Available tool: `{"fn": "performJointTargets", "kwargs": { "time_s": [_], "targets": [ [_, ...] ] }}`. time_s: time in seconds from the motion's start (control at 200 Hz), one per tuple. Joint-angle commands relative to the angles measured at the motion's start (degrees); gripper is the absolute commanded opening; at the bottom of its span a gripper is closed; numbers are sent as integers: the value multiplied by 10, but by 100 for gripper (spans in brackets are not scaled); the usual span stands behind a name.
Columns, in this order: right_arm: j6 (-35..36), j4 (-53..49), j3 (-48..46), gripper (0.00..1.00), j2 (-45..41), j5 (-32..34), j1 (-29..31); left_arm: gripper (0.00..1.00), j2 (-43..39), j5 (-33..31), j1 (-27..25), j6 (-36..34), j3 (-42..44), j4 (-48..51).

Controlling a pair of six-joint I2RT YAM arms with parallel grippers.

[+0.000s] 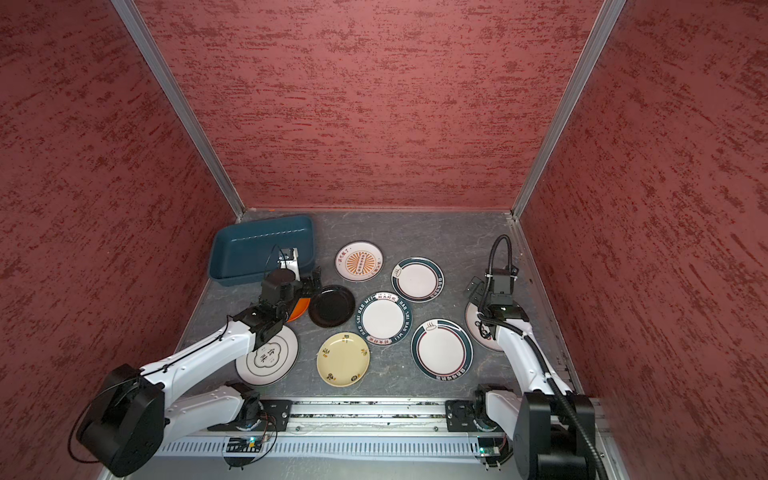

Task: Place the plates into the plastic bin on the countertop
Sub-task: 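Move right gripper to the large red-lettered white plate while left gripper moves over plates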

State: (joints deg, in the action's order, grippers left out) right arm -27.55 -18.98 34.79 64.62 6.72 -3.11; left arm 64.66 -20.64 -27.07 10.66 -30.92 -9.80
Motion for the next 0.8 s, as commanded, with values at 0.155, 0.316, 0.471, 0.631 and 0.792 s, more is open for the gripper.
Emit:
{"fn": "performJointTargets", "kwargs": {
  "time_s": [0.155,0.316,0.471,0.631,0.792],
  "targets": [
    [21,1,23,99,43,-101,-2,99,-25,177,-6,-1,23,-84],
    [19,22,17,99,73,-122,-2,99,-14,190,-18,-8,19,-86],
    [18,49,7,99,91,-128,-3,99,-8,173,-30,-23,13,-78],
    [19,67,16,99,132,-143,-3,99,7,157,-42,-31,3,-67],
    [13,88,29,99,165,-148,-4,99,21,138,-60,-43,-10,-53]
  ]
}}
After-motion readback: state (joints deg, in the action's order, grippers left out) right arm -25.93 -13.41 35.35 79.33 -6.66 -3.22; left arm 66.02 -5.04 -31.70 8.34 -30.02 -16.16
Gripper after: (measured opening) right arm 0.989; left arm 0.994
